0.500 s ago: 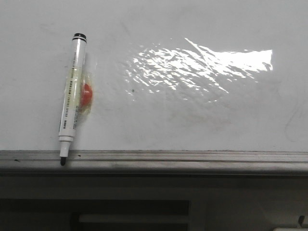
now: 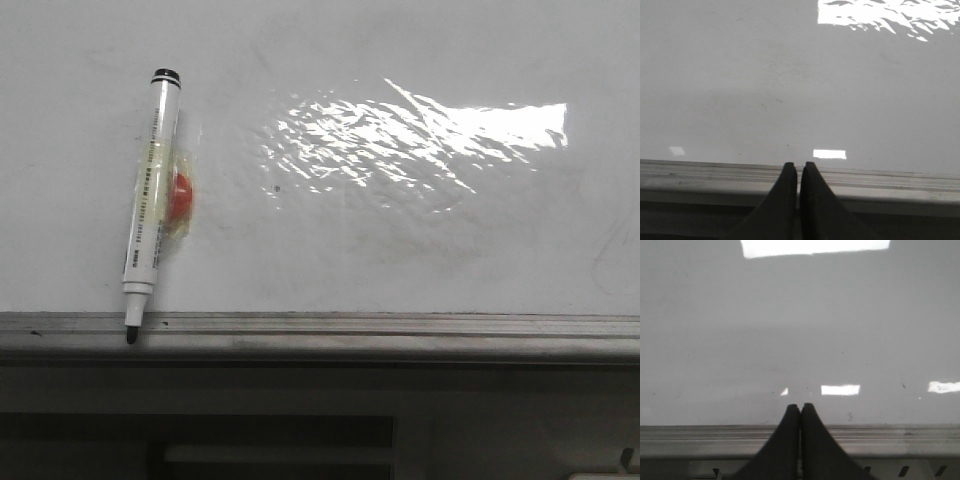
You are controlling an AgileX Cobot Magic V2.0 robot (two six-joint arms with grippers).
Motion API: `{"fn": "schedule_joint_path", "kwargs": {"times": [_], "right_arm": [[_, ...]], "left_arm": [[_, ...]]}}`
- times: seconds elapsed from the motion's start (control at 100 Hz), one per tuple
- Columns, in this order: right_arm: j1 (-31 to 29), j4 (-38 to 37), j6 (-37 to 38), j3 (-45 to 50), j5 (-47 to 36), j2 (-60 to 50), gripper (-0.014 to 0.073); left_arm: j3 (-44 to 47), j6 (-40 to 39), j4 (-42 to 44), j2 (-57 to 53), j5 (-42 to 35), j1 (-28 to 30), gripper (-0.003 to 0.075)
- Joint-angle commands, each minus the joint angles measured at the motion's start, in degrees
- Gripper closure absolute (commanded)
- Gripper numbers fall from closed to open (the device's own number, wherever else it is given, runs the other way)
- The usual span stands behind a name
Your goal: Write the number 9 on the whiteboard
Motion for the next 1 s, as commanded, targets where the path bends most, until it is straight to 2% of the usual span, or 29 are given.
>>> {"fn": "schedule_joint_path", "kwargs": {"times": [0.0,0.29,0.54,0.99], "right_arm": [[0.09,0.04,-0.69,1.63,-0.64,-0.82,0.0654],[0.09,0.04,-0.69,1.63,-0.64,-0.82,0.0654],[0.09,0.04,-0.69,1.63,-1.57,-0.82,0.0654],[0.09,0.04,-0.69,1.63,-1.32,-0.82,0.0654]], "left_arm": [[1.16,-0.08,-0.47,-1.65,-2.46,0.06,0.0741],[1.16,-0.08,-0.36,-1.65,-2.46,0.06,0.0741],[1.16,-0.08,7.25,-1.65,-4.24,0.06,0.0741],[1.16,-0.08,7.53,-1.65,-4.47,0.06,0.0741]]}}
